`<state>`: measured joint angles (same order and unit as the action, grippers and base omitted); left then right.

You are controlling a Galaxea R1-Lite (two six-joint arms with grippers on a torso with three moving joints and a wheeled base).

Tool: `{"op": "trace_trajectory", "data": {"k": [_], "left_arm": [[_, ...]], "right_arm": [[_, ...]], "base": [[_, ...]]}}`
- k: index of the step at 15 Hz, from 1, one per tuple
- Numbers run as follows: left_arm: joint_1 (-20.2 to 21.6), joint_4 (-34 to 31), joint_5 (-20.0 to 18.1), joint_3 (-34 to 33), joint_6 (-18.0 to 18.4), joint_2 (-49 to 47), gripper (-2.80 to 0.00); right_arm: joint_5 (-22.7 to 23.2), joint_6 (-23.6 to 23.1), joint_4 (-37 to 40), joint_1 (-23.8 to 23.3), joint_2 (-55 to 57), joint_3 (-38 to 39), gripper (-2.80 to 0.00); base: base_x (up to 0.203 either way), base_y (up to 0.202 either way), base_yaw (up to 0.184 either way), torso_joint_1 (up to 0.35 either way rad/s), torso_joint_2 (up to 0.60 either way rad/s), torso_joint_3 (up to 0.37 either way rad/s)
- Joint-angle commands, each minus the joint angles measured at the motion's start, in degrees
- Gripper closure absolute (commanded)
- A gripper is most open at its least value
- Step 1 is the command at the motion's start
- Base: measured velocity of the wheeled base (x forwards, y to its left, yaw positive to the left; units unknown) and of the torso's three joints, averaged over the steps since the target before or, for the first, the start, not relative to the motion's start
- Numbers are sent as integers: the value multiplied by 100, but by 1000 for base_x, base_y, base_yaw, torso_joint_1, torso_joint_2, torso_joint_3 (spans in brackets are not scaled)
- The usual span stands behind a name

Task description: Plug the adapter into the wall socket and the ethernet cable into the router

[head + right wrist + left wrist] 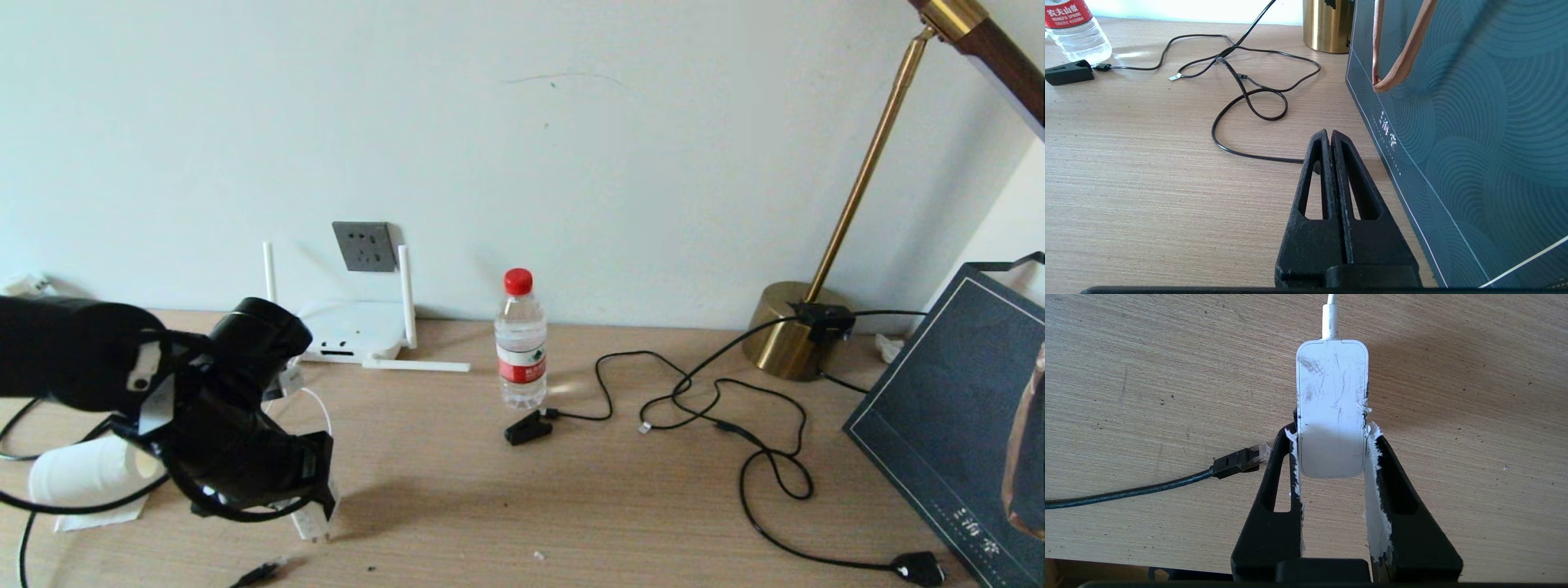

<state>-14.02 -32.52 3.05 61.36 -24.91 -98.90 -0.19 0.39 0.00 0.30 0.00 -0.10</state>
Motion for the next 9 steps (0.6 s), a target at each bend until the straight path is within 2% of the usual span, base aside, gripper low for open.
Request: {"op": "trace_trajectory", "data": {"k": [1, 4, 9], "left_arm": [[4, -30, 4, -1, -5, -57, 0], [4, -26, 12, 8, 65, -138, 0], [-4, -17, 238, 8, 56, -147, 0]], "right_arm": [[2, 5, 0, 4, 9, 1, 0], [2, 5, 0, 4, 9, 1, 0], [2, 5, 0, 1, 9, 1, 0]], "base": [[0, 0, 0, 0, 0, 0], [0, 0, 0, 0, 0, 0], [0, 0, 0, 0, 0, 0]]}}
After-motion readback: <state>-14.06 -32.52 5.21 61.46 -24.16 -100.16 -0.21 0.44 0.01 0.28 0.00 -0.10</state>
